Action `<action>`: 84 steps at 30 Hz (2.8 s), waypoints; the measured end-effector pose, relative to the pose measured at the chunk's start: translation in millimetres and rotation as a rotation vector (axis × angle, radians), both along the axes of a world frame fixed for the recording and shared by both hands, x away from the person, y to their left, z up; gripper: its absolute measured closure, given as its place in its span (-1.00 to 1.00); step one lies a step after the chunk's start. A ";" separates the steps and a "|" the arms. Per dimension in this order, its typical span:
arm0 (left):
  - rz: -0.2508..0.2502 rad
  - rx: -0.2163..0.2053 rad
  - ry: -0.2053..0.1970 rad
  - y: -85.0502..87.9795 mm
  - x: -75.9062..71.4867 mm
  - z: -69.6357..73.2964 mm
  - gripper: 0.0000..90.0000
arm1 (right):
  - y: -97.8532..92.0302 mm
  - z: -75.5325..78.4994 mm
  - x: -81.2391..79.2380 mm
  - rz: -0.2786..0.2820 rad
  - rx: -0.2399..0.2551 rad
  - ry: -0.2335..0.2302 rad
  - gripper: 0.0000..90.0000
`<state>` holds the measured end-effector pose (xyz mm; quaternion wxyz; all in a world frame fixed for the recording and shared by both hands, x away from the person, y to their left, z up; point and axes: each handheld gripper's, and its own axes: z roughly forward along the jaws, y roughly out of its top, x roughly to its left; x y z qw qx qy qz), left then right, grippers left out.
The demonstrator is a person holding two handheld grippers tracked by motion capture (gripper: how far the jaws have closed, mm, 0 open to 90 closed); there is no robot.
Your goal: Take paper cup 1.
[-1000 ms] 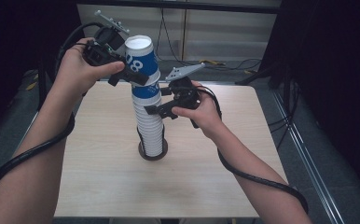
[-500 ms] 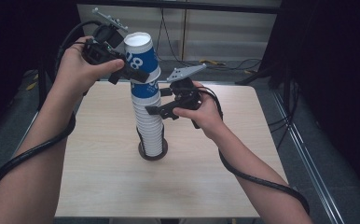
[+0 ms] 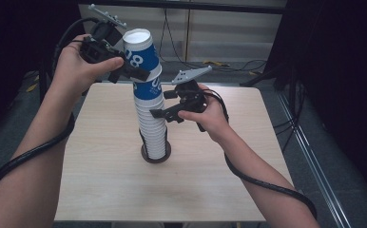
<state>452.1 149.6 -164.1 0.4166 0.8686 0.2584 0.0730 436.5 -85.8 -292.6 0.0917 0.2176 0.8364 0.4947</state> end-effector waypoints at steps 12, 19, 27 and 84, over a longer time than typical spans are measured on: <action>0.003 -0.039 0.011 10.8 -6.5 0.6 -0.53 | -3.8 -2.4 0.2 -0.005 -0.004 0.001 -0.62; 0.012 -0.054 0.006 23.1 -10.3 1.1 -0.53 | -7.5 -5.5 -0.4 -0.009 -0.009 0.006 -0.62; 0.036 -0.070 0.007 42.1 -14.9 1.6 -0.53 | -11.1 -8.3 -0.1 -0.013 -0.015 0.009 -0.63; 0.100 0.078 0.090 93.9 -29.1 -95.0 -0.52 | -43.3 -43.0 -6.4 -0.021 -0.043 0.036 -0.69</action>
